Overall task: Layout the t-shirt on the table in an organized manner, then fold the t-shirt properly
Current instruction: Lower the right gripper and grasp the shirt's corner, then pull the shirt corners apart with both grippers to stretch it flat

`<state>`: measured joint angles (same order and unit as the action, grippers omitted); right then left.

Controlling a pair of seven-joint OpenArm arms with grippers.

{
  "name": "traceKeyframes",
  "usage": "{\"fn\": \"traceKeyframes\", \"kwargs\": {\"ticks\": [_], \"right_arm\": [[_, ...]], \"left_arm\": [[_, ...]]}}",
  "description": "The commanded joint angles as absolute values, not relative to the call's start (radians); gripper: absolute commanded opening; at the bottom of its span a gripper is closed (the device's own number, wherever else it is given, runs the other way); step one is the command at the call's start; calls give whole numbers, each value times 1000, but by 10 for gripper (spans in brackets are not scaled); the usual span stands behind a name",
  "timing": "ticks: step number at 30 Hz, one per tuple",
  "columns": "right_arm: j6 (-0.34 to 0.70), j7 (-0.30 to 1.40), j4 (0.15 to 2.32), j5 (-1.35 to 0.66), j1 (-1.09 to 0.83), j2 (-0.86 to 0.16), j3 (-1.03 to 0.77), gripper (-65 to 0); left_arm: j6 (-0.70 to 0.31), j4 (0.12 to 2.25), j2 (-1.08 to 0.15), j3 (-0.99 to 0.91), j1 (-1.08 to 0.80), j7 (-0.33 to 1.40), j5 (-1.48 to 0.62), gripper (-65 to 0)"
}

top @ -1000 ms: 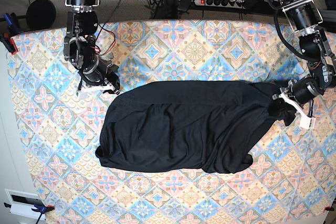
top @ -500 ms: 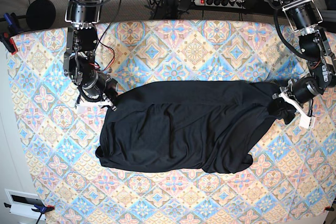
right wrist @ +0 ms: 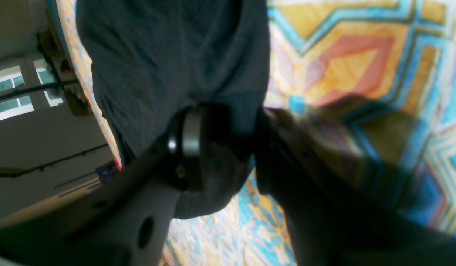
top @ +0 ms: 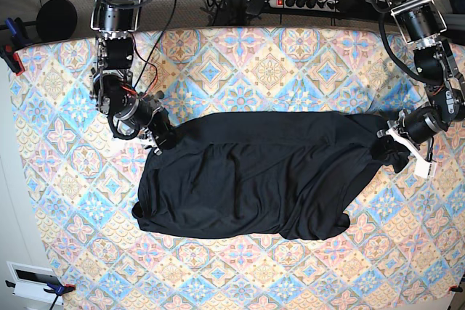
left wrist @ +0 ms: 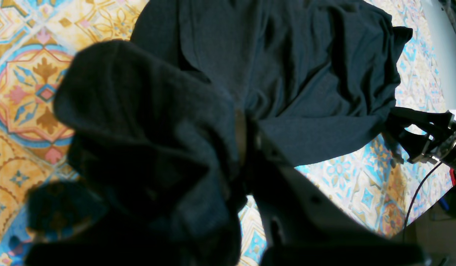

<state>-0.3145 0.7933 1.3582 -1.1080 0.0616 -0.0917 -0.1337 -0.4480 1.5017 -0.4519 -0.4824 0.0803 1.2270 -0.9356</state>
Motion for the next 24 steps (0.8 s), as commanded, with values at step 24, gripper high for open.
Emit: {"fn": "traceKeyframes", "kwargs": {"ticks": [24], "right_arm": [[-223,796,1371,-1104,15,-156,-156,-650]], "left_arm": [[-453,1517,-475,-487,28,1250,-957,-650]]}}
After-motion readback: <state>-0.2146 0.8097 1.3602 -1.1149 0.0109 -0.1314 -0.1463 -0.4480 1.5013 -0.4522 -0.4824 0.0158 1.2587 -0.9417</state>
